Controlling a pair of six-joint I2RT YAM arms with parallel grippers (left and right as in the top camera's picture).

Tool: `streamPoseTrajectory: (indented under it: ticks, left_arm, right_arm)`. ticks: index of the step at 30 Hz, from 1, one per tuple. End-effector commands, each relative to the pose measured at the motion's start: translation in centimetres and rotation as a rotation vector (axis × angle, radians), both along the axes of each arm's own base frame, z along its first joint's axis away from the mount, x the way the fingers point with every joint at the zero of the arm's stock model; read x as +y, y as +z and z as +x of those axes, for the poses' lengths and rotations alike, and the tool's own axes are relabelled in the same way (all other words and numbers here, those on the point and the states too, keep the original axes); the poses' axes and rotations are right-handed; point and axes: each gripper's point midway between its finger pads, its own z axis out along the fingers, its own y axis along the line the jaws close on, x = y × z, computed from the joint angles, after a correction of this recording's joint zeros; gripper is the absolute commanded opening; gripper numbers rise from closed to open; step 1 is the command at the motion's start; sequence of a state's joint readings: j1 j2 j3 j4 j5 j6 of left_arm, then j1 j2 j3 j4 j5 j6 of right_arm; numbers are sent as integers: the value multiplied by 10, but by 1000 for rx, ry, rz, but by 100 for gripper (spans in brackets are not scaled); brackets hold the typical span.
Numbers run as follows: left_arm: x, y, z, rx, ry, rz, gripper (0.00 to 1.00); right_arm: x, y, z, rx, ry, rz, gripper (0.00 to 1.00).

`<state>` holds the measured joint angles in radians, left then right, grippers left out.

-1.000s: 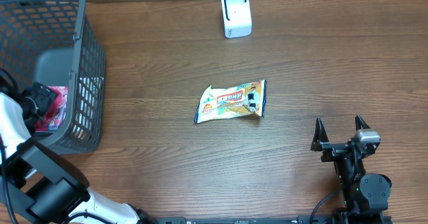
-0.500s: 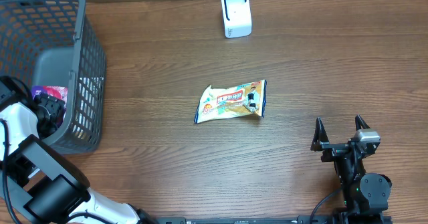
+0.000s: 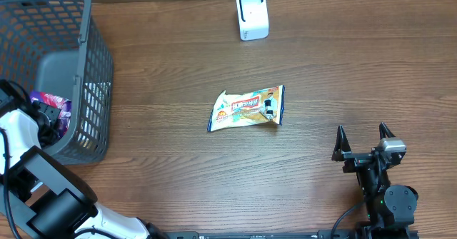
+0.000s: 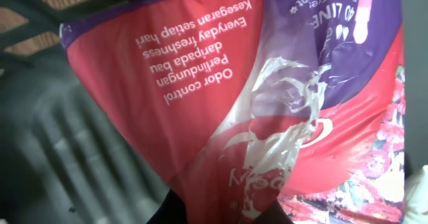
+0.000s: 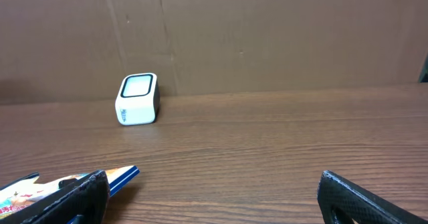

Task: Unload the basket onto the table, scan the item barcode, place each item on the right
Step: 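Reach the left gripper into the basket and grasp the red-purple pack, then carry the red-purple pack out and place it beside the yellow bag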

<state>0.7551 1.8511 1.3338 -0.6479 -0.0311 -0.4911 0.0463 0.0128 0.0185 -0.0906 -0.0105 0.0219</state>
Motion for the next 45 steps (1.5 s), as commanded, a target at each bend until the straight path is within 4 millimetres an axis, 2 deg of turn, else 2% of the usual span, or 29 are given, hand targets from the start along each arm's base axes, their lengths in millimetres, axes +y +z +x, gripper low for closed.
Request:
streamPoseTrajectory:
  ticks: [1,3,4,6,7,12,14,17,20,22,25,28,32,34,38,43,45]
  left_arm:
    - [5,32,5,-40,-3,28,4]
    - [6,65,15,-110,-21,48,4]
    - [3,98,24,-188,-46,63,4]
    - [-4,138,34,-288,-83,83,4]
    - [-12,175,40,-381,-123,106,4]
    - [-48,270,39,-610,-251,185,4]
    - [-74,307,37,-723,-342,198,4]
    - [-120,351,31,-872,-501,187,4]
    - [-177,381,25,-982,-675,126,4]
    - [-211,390,23,-1018,-765,82,4]
    - [-265,390,25,-1025,-896,1,4]
    - [-318,374,31,-971,-1000,-97,4]
    - [-374,333,43,-811,-1097,-112,4]
    - [-398,305,52,-700,-1139,-76,4]
    - [-434,249,70,-499,-1178,-15,4]
    - [-450,180,112,-311,-1144,160,4]
    - [-460,154,127,-274,-1151,172,4]
  right_arm:
    - [-2,-1,0,-6,-12,-7,100]
    - [-2,-1,0,-6,-12,-7,100]
    - [-2,-1,0,-6,-12,-7,100]
    - [-2,-1,0,-6,-12,-7,100]
    - [-2,-1,0,-6,-12,-7,100]
    - [-2,-1,0,-6,-12,-7,100]
    - [-2,-1,0,-6,-12,-7,100]
    - [-2,-1,0,-6,-12,-7,100]
    - [-2,-1,0,-6,-12,-7,100]
    - [-2,-1,0,-6,-12,-7,100]
    - [-2,-1,0,-6,-12,-7,100]
    - [-2,-1,0,-6,-12,-7,100]
    - [-2,-1,0,-6,-12,-7,100]
    - [-2,-1,0,-6,-12,-7,100]
    - [-2,-1,0,-6,-12,-7,100]
    - [-2,-1,0,-6,-12,-7,100]
    - [-2,-1,0,-6,-12,-7,100]
